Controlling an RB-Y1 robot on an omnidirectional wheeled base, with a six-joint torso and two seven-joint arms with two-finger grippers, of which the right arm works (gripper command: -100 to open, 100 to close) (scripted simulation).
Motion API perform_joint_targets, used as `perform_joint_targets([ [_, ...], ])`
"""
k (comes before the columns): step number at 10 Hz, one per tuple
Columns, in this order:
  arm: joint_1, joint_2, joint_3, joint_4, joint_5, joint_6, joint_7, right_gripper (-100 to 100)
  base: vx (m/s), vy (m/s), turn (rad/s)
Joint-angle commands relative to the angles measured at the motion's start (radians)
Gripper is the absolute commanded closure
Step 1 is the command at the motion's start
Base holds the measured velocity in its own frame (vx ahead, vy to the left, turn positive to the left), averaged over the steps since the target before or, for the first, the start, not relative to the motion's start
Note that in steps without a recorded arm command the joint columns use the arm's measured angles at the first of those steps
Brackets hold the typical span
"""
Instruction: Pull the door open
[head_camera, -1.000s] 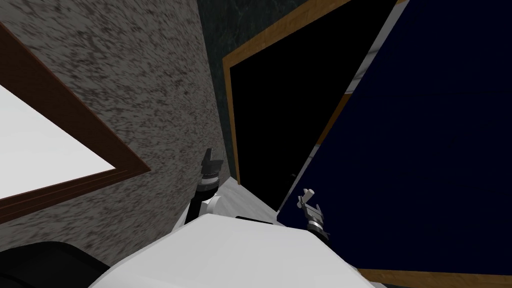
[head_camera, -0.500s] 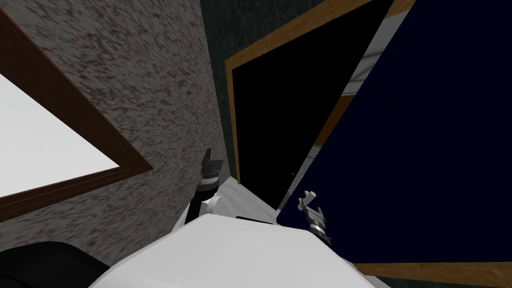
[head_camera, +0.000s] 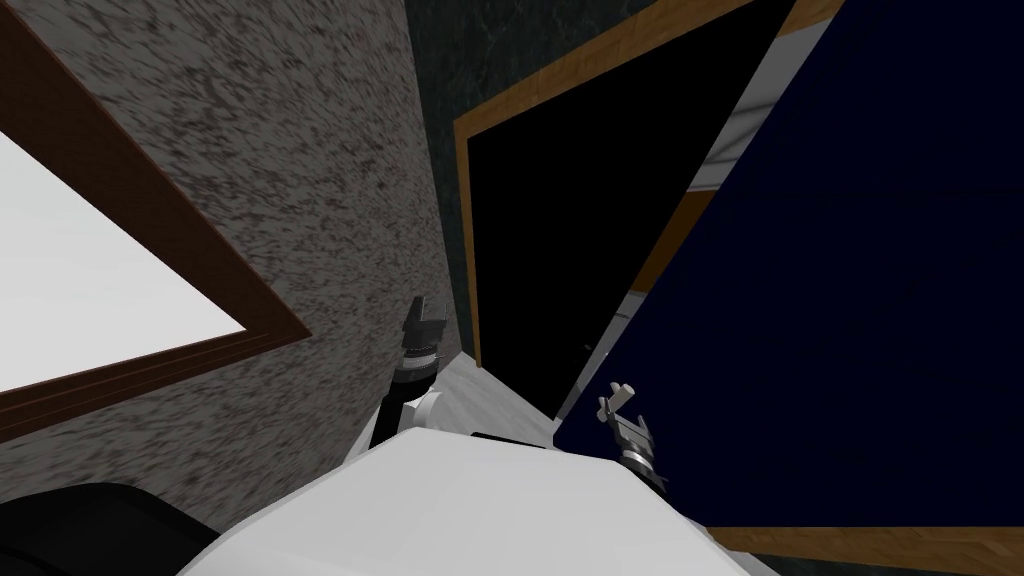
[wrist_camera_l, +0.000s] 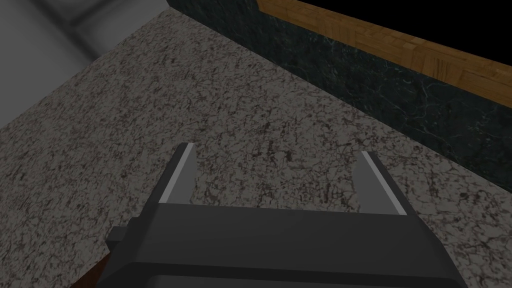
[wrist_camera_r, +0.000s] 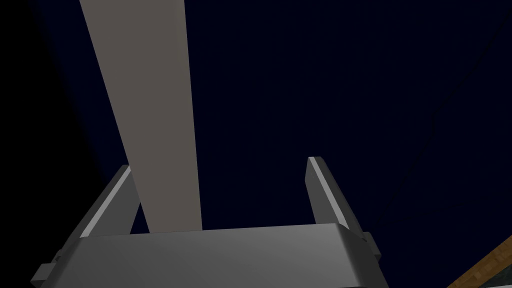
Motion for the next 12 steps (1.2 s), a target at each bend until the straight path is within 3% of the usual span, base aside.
perform_joint_targets([
  [1, 0.029, -0.011, -0.03, 0.006, -0.013, 0.012, 0.02, 100, -0.036, 0.007, -0.026],
  [10, 0.043, -0.016, -0.036, 0.01, -0.015, 0.011, 0.019, 100, -0.027, 0.006, -0.013],
  [12, 0.043, -0.016, -0.036, -0.022, -0.015, 0.011, 0.019, 100, -0.004, 0.011, -0.006],
])
